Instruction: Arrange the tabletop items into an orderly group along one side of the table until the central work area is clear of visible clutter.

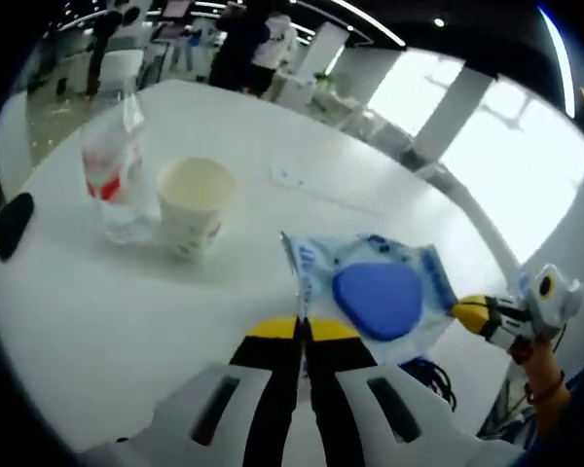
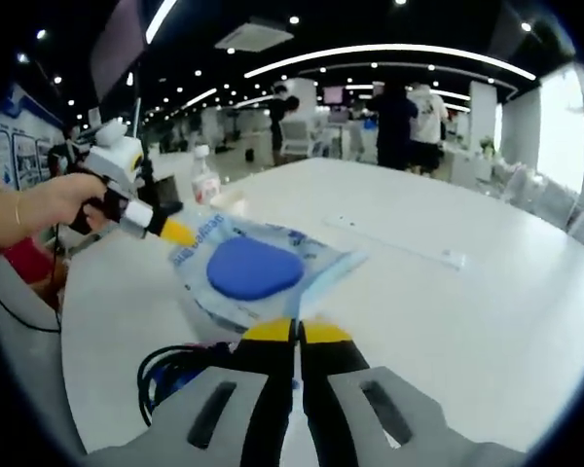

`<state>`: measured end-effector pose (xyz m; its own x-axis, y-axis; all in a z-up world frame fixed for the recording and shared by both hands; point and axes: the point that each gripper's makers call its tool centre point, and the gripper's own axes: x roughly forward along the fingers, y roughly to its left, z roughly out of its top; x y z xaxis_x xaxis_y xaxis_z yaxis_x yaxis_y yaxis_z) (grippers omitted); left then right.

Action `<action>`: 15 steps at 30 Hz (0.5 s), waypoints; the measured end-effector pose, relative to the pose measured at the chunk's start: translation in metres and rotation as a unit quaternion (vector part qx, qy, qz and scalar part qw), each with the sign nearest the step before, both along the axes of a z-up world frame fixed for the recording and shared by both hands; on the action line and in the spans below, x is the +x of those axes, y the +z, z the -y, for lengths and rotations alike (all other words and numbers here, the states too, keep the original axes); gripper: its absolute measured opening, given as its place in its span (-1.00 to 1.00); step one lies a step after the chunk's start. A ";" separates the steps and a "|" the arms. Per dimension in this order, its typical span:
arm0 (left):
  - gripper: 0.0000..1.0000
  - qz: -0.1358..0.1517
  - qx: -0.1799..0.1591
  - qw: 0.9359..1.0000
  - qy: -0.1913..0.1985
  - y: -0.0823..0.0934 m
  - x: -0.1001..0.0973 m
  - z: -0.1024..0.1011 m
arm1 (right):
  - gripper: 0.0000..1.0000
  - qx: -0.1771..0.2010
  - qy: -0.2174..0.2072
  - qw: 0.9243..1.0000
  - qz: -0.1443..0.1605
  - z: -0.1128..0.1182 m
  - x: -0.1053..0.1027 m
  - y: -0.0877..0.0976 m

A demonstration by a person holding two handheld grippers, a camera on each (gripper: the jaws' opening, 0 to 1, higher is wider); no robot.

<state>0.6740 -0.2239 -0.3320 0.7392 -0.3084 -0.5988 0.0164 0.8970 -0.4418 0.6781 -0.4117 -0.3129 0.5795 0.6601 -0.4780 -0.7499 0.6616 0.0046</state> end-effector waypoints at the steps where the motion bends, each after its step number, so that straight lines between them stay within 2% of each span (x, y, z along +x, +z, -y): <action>1: -1.00 0.002 -0.002 1.000 0.004 0.000 0.003 -0.001 | -0.98 0.000 -0.002 1.000 -0.002 0.000 0.003 -0.002; 6: -1.00 0.027 -0.021 0.999 0.025 0.004 0.024 -0.003 | -0.98 -0.012 -0.011 1.000 0.007 -0.001 0.015 -0.011; 13: -1.00 0.039 -0.019 0.998 0.046 -0.007 0.040 -0.011 | -0.98 -0.011 -0.030 0.999 0.018 -0.010 0.033 -0.018; 15: -1.00 0.033 -0.023 0.998 0.053 -0.012 0.043 -0.013 | -0.98 -0.015 -0.035 0.999 0.020 -0.012 0.038 -0.022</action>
